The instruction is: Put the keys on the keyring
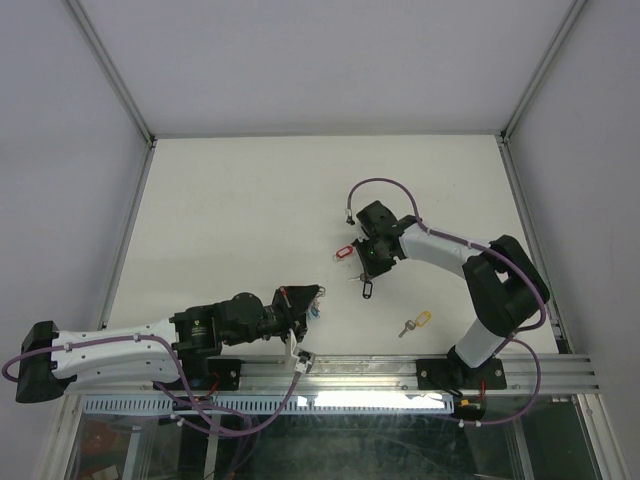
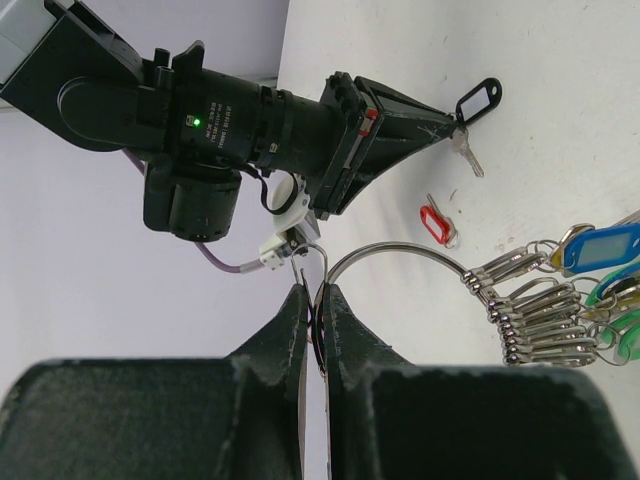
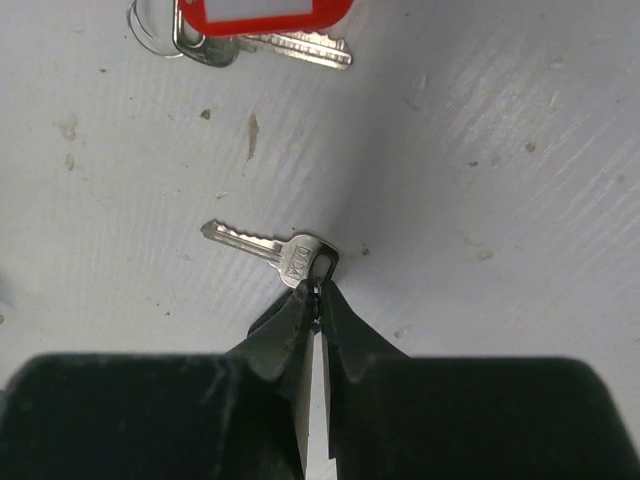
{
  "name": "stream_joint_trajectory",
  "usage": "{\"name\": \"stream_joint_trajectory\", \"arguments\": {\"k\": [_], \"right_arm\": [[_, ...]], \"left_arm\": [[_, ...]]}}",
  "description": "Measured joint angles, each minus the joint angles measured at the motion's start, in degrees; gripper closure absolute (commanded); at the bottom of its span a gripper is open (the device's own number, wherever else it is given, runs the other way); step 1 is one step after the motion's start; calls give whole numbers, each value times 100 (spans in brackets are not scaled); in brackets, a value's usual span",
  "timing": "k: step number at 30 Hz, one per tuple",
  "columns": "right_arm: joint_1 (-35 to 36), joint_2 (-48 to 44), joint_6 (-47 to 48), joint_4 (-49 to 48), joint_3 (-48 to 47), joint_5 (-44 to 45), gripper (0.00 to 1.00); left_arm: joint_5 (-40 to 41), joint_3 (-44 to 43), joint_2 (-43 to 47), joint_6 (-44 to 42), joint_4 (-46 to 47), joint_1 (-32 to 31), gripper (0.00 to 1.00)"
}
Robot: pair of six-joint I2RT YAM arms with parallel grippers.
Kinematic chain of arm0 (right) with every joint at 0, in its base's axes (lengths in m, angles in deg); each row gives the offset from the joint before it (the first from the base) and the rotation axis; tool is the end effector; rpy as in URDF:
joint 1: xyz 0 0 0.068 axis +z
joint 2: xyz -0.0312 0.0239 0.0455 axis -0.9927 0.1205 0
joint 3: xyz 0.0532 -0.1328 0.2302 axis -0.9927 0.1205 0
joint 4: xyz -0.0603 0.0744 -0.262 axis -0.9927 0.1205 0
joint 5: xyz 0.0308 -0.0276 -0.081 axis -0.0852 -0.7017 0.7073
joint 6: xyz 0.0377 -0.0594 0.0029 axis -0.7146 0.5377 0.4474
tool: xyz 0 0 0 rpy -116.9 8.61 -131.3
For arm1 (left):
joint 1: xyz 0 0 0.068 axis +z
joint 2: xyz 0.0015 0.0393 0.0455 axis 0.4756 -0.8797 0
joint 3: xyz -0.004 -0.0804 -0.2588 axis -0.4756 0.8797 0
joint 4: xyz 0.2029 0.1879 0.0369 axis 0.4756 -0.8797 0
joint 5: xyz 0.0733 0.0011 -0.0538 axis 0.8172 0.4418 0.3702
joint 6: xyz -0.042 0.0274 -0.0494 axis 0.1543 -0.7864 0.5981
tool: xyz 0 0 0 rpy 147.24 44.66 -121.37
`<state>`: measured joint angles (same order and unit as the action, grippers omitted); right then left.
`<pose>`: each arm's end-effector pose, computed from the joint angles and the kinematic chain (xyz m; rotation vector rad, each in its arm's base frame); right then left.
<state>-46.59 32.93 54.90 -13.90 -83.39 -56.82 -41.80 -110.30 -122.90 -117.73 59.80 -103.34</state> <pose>0.2599 0.1998 0.1356 -0.7501 2.7493 0.3206 0.0642 -0.2075 0.2196 1.8899 0.4485 0.2418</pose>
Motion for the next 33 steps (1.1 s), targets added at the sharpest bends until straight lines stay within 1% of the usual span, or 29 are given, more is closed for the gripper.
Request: {"name": "stream_joint_trajectory", "arguments": {"k": [5,11,15,19,29,31,33], "right_arm": [[-11,22,-26,-68,0,92,84],[-26,24,-42,-109,0,85,82],[-26,22,-44,-107,0,72,80],[-26,22,-44,-94,0,72,79],[-26,20,-42,39,0,68,84],[-26,11,-44,59,0,66,87],[-26,-15,-39,72,0,63,92]], "left_arm": [[0,0,-4,0,0,2,100],[0,0,-9,0,0,4,100],[0,0,-9,0,0,4,100],[0,0,-17,0,0,4,100],[0,0,-28,0,0,4,100],[0,0,-28,0,0,4,100],[0,0,-28,-2,0,4,100]]}}
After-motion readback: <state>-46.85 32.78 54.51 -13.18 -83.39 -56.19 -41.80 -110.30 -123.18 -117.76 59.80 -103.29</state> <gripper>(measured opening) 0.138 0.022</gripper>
